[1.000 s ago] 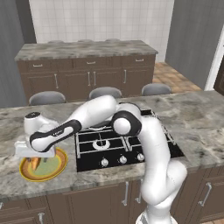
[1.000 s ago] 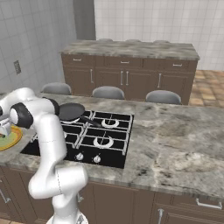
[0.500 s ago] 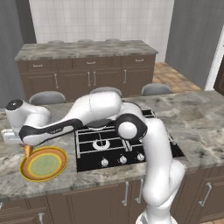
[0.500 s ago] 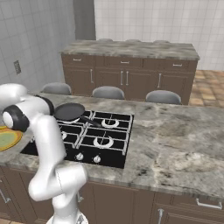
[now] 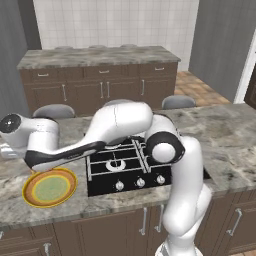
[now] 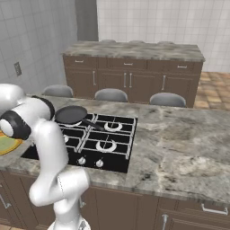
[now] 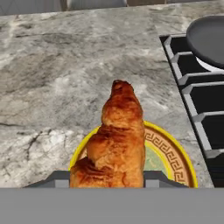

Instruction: Pick the croissant and place it on the pan. Then turn on the stove to warm the croissant.

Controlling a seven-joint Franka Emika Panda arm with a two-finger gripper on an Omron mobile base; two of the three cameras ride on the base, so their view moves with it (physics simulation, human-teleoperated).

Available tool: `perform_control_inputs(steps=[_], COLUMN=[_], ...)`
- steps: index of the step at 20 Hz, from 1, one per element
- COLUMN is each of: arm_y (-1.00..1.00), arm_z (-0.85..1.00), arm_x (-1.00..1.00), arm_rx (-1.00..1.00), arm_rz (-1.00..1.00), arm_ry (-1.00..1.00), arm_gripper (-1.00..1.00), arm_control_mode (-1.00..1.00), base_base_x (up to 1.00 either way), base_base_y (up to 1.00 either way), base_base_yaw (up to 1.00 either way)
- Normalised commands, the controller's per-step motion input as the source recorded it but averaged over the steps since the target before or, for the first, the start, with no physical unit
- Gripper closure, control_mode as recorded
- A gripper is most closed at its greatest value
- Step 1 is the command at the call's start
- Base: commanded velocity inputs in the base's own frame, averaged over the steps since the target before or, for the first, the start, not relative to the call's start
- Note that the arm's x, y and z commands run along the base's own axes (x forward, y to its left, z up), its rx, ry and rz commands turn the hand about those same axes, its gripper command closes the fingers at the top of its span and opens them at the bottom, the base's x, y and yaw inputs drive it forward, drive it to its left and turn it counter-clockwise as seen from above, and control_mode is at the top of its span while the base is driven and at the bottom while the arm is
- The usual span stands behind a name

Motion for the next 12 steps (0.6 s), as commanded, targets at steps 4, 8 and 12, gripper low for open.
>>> perform_control_inputs(steps=[4, 8, 12], arm_y=[-0.44, -0.57, -0.14], arm_z=[1.0, 0.94, 0.02], arm_x=[-0.08, -0.03, 0.0], arm_rx=[0.0, 0.06, 0.03], arm_rz=[0.05, 0.08, 0.01], arm_ry=[-0.21, -0.17, 0.0], arm_gripper=[1.0, 1.0, 1.0], arm_control_mode=[-1.0, -1.0, -1.0], base_base_x=[0.0, 0.0, 0.0], base_base_y=[0.0, 0.0, 0.0], base_base_yaw=[0.0, 0.0, 0.0])
